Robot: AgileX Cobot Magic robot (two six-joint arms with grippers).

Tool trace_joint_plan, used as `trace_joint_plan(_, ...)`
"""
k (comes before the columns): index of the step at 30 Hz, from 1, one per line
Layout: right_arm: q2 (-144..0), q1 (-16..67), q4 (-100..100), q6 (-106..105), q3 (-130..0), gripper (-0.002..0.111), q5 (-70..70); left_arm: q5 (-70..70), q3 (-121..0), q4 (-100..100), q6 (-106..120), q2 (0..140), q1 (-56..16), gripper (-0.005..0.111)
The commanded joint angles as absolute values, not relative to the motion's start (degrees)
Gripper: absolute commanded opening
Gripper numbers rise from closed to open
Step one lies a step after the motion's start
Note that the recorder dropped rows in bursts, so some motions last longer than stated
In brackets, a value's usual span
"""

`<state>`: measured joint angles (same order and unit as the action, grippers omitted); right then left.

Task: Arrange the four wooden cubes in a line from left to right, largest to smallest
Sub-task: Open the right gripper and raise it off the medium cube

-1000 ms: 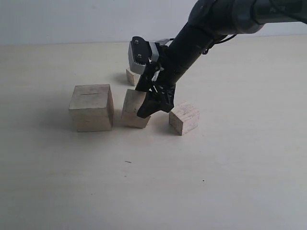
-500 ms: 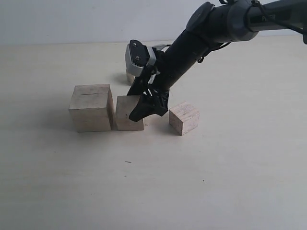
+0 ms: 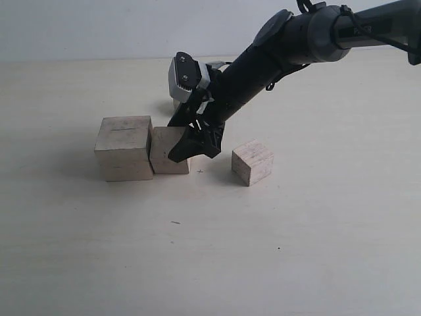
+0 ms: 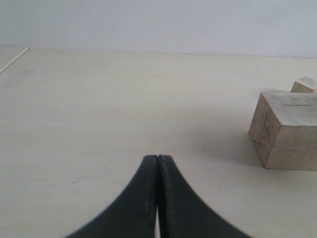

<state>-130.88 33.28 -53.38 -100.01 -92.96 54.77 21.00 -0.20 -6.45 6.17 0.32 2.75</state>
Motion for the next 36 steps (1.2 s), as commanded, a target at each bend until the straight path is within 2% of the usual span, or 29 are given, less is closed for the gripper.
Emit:
trace_joint_plan(1,-131.81,33.36,-50.57,-100.94,-92.97,0.061,50.60,20.31,0.00,-6.40,5.69,0.00,2.67,0.000)
trace_joint_plan(6,-131.81,33.36,-50.36,-100.30,-92.97,0.067,51.10,20.31,0.00,-6.40,5.69,0.00,2.67,0.000)
trace_joint_plan(25,-131.81,33.36,-50.57,-100.30,-92.97,0.066,58.24,20.31,0.00,-6.40,5.69,0.00,2.67,0.000)
trace_joint_plan(36,-132.30,33.36,-51.25,-100.44,-92.97,0.066,56.83,20.31,0.00,-6.40,5.69,0.00,2.67,0.000)
